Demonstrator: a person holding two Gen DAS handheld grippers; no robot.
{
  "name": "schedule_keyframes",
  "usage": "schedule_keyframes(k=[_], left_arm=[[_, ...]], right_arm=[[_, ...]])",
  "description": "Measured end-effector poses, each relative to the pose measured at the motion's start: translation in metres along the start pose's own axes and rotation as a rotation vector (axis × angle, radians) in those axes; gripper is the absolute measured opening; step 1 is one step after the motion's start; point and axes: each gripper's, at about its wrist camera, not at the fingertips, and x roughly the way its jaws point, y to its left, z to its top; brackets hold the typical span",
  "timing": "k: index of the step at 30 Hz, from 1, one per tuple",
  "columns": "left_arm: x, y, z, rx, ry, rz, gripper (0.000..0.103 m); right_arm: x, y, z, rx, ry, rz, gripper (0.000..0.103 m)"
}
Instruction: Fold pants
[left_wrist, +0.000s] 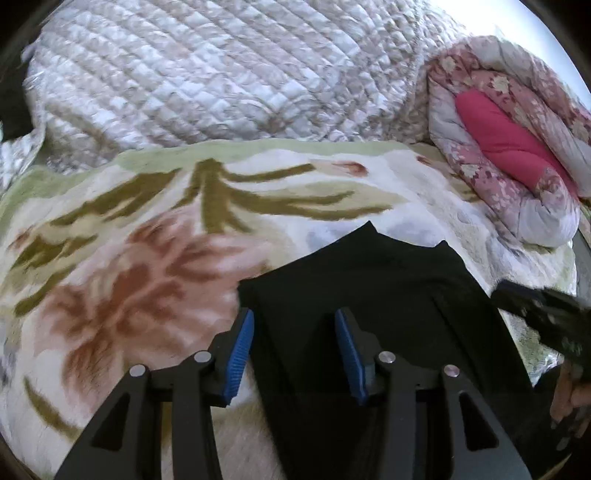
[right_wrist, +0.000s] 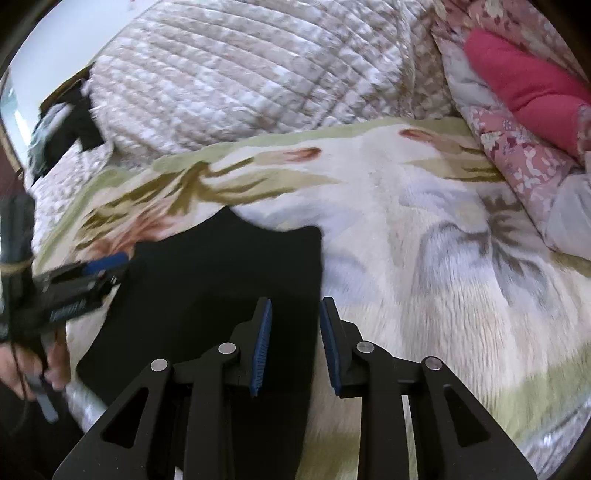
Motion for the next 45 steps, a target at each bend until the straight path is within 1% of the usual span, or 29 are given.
schedule_keyframes(k=[2,5,7,8,9,11,12,14,17,19,20,22,24,27,28,32,34,36,40,42,43,44,45], left_arm=[[-0.013,0.002,-0.007,-0.002,-0.004,0.026,0.048],[-0.033,0.002,-0.021,-0.026,-0.013,-0.005,0.048],[-0.042,-0.002,-0.032,-0.027,-0.012,-0.029,0.048],[-0.045,-0.005,-0.040,-0.023,-0.006,-0.049,0.048],[-0.046,-0.007,-0.047,-0.018,0.006,-0.057,0.048],[-0.042,-0.006,-0.060,-0.022,0.033,-0.057,0.049],[-0.043,-0.002,-0.062,-0.037,0.032,-0.068,0.050],[-0.046,0.003,-0.062,-0.062,0.029,-0.074,0.050],[-0.044,0.010,-0.058,-0.078,0.023,-0.060,0.050],[-0.040,0.016,-0.055,-0.114,0.028,-0.091,0.050],[-0.037,0.019,-0.053,-0.145,0.036,-0.127,0.050],[-0.031,0.023,-0.050,-0.185,0.046,-0.170,0.050],[-0.024,0.025,-0.048,-0.206,0.043,-0.189,0.051],[-0.012,0.030,-0.044,-0.239,0.044,-0.217,0.058],[-0.010,0.031,-0.043,-0.249,0.042,-0.223,0.059],[0.001,0.032,-0.036,-0.268,0.029,-0.237,0.060],[0.001,0.033,-0.036,-0.281,0.028,-0.239,0.061],[-0.002,0.029,-0.040,-0.273,0.032,-0.249,0.060],[-0.013,0.021,-0.058,-0.265,0.033,-0.274,0.060],[-0.020,0.017,-0.066,-0.243,0.018,-0.259,0.060],[-0.021,0.014,-0.067,-0.224,0.012,-0.246,0.060],[-0.019,0.013,-0.065,-0.220,0.016,-0.242,0.061],[-0.017,0.014,-0.061,-0.225,0.023,-0.245,0.061]], right_arm=[[-0.007,0.009,-0.008,-0.008,0.000,0.018,0.027],[-0.014,0.025,-0.018,-0.049,-0.008,0.033,0.028],[-0.009,0.035,-0.029,-0.101,0.024,0.049,0.037],[-0.004,0.037,-0.033,-0.119,0.048,0.041,0.043],[-0.001,0.038,-0.036,-0.126,0.057,0.029,0.043],[-0.005,0.033,-0.033,-0.095,0.043,0.040,0.043],[-0.007,0.029,-0.030,-0.079,0.037,0.038,0.047],[-0.007,0.017,-0.025,-0.034,0.030,0.054,0.057],[0.003,-0.002,-0.020,0.050,0.062,0.109,0.057],[0.012,-0.012,-0.019,0.103,0.089,0.139,0.057],[0.017,-0.017,-0.018,0.131,0.102,0.166,0.057],[0.023,-0.022,-0.017,0.164,0.111,0.207,0.058],[0.027,-0.024,-0.014,0.176,0.106,0.235,0.059],[0.034,-0.028,-0.010,0.194,0.090,0.268,0.060],[0.037,-0.029,-0.008,0.202,0.086,0.287,0.060],[0.041,-0.033,-0.005,0.237,0.086,0.325,0.062],[0.038,-0.029,-0.007,0.229,0.103,0.345,0.062],[0.035,-0.024,-0.012,0.218,0.113,0.365,0.062],[0.029,-0.018,-0.024,0.205,0.118,0.373,0.061],[0.031,-0.019,-0.023,0.207,0.119,0.355,0.056],[0.034,-0.018,-0.021,0.207,0.124,0.337,0.055],[0.036,-0.018,-0.018,0.203,0.128,0.318,0.050],[0.038,-0.017,-0.015,0.197,0.131,0.302,0.048]])
